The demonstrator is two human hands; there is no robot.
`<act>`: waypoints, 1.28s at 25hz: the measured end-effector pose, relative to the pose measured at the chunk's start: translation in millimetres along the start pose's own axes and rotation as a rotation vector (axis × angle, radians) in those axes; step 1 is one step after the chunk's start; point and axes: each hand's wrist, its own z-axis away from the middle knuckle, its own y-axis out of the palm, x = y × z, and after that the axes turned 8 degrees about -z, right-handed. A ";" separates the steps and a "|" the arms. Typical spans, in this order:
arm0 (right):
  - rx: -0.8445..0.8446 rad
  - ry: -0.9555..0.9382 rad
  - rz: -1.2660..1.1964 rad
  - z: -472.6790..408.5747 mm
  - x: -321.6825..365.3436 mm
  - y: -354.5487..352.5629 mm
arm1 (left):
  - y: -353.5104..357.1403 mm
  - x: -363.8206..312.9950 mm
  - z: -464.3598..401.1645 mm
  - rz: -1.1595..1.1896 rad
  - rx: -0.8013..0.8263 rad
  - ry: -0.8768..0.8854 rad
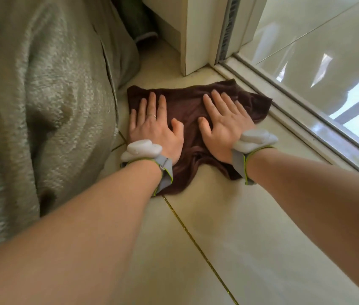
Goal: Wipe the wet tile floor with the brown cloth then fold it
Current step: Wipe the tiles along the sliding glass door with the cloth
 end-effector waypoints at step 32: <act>-0.014 -0.033 -0.009 106.8 41.9 22.5 | -8.6 39.7 98.2 0.011 -0.039 -0.077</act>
